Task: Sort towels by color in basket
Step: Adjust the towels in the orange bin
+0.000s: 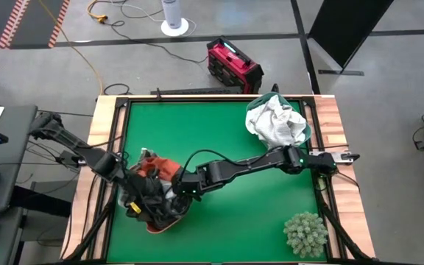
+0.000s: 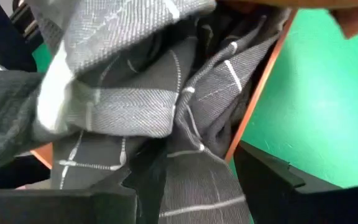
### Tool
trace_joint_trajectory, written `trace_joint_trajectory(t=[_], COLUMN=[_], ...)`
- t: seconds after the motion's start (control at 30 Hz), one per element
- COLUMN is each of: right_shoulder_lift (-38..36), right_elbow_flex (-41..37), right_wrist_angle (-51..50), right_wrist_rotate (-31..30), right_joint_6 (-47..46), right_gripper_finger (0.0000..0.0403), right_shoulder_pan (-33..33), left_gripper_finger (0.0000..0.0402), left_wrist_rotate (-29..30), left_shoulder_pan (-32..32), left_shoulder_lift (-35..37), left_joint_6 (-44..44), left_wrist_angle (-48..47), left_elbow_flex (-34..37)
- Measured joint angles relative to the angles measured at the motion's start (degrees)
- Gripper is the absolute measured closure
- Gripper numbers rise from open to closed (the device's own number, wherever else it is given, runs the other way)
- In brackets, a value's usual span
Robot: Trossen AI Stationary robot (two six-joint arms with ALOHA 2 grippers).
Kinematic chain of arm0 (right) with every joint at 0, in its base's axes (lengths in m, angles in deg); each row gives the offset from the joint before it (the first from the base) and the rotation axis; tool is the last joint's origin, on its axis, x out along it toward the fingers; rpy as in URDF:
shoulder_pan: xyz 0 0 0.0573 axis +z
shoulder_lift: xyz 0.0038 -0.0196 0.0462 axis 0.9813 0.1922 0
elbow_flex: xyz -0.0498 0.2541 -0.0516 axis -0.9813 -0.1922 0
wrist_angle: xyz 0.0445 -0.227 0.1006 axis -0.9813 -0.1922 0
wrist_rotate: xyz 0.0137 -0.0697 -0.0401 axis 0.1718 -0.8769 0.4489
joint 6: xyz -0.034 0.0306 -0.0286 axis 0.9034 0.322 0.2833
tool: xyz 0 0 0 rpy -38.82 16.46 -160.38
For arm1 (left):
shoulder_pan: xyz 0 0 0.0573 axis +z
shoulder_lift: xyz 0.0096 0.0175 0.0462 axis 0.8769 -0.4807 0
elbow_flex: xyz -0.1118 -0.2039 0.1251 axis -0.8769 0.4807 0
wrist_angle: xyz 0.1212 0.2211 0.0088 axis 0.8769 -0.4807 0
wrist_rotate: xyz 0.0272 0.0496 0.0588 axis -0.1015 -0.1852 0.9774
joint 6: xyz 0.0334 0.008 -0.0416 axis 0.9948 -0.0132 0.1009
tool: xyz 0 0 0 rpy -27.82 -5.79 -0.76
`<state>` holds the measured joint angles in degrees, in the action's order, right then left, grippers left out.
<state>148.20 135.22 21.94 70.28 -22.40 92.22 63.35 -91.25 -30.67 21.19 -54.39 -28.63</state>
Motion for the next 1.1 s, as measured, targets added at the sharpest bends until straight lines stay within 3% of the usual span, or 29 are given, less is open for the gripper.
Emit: trace_joint_trajectory(t=[0.3, 0.43, 0.53, 0.63, 1.1], right_shoulder_lift=[-0.70, -0.73, -0.79, -1.85, -2.84], right_elbow_flex=[0.02, 0.06, 1.18, 1.27, 1.31], right_wrist_angle=[-0.92, -0.57, -2.35, -3.56, -6.48], right_wrist_rotate=[-0.37, -0.46, -0.44, -0.51, -3.26], right_joint_6=[-2.23, -2.57, -2.51, -2.53, -2.60], right_gripper_finger=[0.0191, 0.0191, 0.0191, 0.0191, 0.0191], right_shoulder_pan=[-0.22, 0.30, 0.71, 1.02, 1.36], left_gripper_finger=[0.0097, 0.0097, 0.0100, 0.0111, 0.0120], left_wrist_rotate=[2.51, 7.10, 7.15, 6.82, 4.01], left_shoulder_pan=[-0.55, -0.53, -0.04, 0.02, -1.44], left_shoulder_lift=[-0.83, -4.71, -7.24, -8.73, -2.18], left_joint_6=[1.66, 2.90, 3.01, 3.75, 8.10], left_wrist_angle=[-2.31, 6.11, 14.86, 15.79, -10.05], left_elbow_flex=[-0.26, 6.32, 10.21, 10.83, -4.22])
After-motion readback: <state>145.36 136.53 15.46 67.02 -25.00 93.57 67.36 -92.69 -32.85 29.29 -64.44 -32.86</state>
